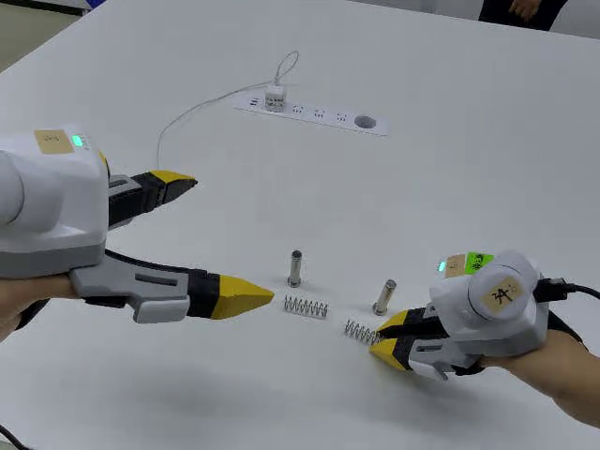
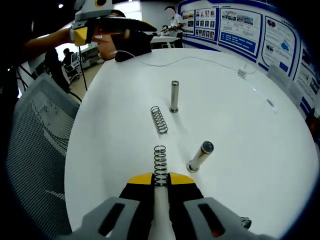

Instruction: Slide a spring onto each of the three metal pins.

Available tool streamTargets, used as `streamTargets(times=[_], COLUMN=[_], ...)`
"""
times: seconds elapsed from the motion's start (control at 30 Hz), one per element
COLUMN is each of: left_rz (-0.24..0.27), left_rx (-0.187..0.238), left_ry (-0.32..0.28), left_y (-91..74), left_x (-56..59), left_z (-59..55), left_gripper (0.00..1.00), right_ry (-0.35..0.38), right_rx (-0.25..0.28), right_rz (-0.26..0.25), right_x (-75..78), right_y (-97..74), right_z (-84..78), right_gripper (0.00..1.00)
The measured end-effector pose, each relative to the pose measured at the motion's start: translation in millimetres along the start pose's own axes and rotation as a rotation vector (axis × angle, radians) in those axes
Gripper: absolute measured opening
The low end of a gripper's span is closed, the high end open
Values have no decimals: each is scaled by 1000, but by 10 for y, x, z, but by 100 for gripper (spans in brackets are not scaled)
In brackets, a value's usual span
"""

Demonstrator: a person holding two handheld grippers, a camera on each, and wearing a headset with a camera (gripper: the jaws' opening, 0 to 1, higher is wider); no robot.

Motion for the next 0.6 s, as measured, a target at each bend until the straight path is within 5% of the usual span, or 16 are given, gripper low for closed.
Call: streamTargets(times=[0.4,0.6], left_rz=[-41,-99], left_rx=[-31,9], left_ry=[25,32], left_y=[66,164], left_x=[84,226], left_z=[7,78], left_gripper=[96,93], right_ry=[-29,-35], right_rx=[15,44], right_rz=[0,6], right_x=[-6,51], right_y=[-197,-424], right_z=[131,289], right_gripper=[10,10])
Point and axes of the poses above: the centre of the closed fingertips' face, and the gripper's own axes: y roughly forward along the fingers, x roughly to its right, z roughly out of its top, the point moved 9 cm from there along -y, roughly backward along the fingers, and after that the axes turned 14 degrees about -z, right-handed, at the moved point
